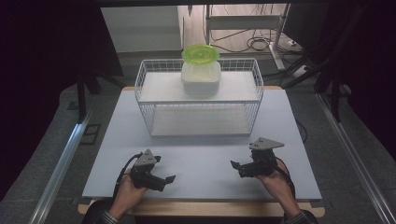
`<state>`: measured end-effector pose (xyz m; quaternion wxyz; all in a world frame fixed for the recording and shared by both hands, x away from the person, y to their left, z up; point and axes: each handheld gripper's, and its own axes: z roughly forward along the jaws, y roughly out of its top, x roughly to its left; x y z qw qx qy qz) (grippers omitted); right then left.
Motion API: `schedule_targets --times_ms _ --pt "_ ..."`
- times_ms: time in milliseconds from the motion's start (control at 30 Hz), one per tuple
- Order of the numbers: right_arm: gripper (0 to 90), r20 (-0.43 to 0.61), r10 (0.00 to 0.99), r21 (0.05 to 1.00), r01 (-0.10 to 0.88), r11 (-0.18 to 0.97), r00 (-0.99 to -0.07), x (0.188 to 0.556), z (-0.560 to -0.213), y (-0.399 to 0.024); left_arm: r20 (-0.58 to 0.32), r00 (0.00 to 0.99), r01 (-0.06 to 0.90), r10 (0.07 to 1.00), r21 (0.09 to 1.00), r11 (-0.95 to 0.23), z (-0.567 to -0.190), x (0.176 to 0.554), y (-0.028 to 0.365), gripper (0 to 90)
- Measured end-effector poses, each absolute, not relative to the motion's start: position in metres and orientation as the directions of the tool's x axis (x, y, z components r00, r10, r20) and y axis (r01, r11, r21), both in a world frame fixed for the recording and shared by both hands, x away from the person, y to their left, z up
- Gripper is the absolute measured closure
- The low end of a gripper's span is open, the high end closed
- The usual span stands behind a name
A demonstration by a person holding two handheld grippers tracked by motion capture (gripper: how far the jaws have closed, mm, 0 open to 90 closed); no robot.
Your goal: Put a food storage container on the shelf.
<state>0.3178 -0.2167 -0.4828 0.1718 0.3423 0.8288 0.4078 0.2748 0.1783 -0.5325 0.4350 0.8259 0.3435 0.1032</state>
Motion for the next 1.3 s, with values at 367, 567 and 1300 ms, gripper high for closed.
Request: schedule_targets --times_ms 367,567,1300 --pt "0.0 -0.018 0.701 0.763 0.444 0.470 -0.713 0.315 -0.500 -0.216 -0.125 0.744 0.475 0.656 0.789 -0.389 -0.533 0.275 0.178 1.9" --pt "0.0 -0.011 0.698 0.746 0.459 0.483 -0.716 0.316 -0.509 -0.212 -0.125 0.745 0.475 0.655 0.789 -0.390 -0.533 0.275 0.178 1.9" --pt "0.0 -0.001 0.662 0.689 0.479 0.544 -0.750 0.316 -0.528 -0.196 -0.124 0.748 0.475 0.652 0.786 -0.396 -0.534 0.276 0.176 1.9"
